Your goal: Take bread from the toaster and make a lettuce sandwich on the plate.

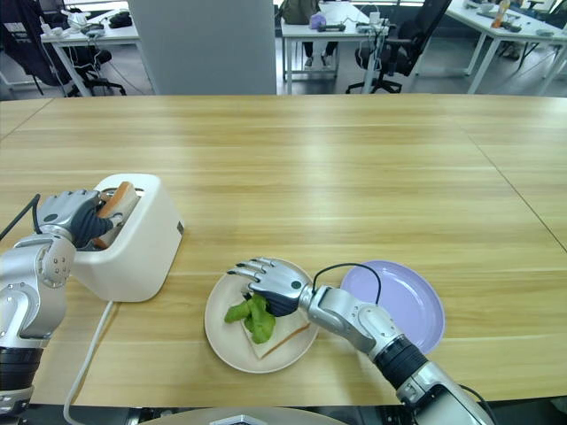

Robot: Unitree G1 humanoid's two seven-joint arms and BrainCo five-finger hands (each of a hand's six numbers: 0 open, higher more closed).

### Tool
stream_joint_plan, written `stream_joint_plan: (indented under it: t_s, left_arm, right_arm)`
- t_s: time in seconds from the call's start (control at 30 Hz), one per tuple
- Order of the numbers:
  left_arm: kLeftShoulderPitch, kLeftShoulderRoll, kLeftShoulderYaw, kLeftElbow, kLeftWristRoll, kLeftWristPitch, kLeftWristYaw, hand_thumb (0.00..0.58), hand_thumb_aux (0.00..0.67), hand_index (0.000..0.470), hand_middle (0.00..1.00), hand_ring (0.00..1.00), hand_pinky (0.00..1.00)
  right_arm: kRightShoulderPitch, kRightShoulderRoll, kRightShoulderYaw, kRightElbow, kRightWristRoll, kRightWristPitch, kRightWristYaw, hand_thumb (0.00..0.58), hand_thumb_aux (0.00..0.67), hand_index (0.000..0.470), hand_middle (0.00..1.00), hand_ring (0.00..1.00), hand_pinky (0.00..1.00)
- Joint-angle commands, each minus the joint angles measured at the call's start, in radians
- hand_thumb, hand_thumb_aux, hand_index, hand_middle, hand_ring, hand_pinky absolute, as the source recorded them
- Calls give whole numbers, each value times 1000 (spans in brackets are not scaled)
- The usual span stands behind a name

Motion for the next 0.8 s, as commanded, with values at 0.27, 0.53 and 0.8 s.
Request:
stream_joint_plan:
  t_s: [0.27, 0.53, 0.8]
  left_arm:
    - [-55, 6, 46, -161, -43, 17, 20, 580, 670, 460, 1000, 1000, 1000]
    - [-74, 27, 65, -218, -49, 17, -3, 580, 670, 460, 1000, 1000, 1000]
    - [-72, 34, 91, -286, -71, 6, -26, 580, 670, 460, 1000, 1000, 1000]
  right_arm:
    - [61, -123, -3, -47, -44, -22, -16, 452, 355, 244, 0, 0, 0]
    - [67, -154, -12, -71, -51, -13, -19, 0, 0, 0, 0, 0, 0]
    - [80, -204, -51, -119, -40, -14, -17, 0, 0, 0, 0, 0, 0]
